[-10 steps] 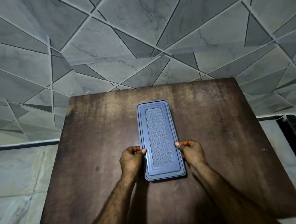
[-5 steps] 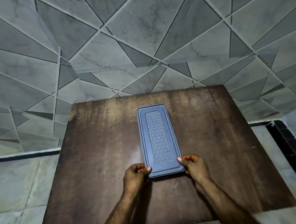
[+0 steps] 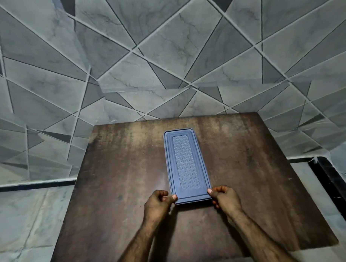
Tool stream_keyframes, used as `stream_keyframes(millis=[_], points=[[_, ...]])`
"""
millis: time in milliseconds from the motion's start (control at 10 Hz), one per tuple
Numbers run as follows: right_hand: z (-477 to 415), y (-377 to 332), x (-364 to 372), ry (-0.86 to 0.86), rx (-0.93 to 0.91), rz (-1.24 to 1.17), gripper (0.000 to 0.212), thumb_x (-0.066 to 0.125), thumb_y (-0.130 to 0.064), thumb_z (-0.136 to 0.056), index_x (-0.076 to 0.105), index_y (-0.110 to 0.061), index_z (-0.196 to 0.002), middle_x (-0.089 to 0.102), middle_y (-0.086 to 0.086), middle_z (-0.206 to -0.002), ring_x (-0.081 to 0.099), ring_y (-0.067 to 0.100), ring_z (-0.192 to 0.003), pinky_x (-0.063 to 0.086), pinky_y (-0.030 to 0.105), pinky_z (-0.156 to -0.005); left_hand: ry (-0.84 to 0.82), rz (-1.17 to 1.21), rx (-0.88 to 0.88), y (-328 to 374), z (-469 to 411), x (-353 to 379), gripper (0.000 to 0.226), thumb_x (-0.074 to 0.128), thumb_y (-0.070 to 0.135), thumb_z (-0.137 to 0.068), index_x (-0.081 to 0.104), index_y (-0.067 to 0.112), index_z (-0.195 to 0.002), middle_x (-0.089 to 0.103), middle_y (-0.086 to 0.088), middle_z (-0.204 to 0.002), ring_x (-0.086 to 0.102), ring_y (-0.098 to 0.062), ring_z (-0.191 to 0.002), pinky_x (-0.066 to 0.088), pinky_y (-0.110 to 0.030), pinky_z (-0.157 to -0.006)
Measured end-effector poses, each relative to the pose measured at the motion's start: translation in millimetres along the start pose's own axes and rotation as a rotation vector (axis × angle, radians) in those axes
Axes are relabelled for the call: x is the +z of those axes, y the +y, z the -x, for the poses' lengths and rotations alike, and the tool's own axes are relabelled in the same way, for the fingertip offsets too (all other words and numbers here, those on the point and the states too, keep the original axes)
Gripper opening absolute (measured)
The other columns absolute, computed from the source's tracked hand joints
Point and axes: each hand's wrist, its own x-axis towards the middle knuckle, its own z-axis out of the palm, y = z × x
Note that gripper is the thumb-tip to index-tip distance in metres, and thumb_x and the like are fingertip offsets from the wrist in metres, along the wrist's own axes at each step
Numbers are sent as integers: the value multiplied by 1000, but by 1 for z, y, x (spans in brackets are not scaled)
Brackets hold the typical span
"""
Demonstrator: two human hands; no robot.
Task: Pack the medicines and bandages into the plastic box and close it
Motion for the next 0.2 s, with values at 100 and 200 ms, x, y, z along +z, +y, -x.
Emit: stream_keyframes(millis=[100,200], points=[[6,-3,-6,16,-66,70,14,78,-22,-76,69,-11,-79,69,5,-70,59,19,-64,51,37,-69,61,-19,84,11,6,-3,31,79,39,-73,63,19,-91,75,0,-79,73,-20,-72,60,-37,-71],[26,-11,-16,9,-158,104,13,77,-22,-77,71,-12,-83,72,4,-76,62,18,-71,52,34,-76,140,-127,206,35,35,-6,23,74,32,-82,67,16,-97,69,6,-84,65,-14,-81,45,-19,-67]])
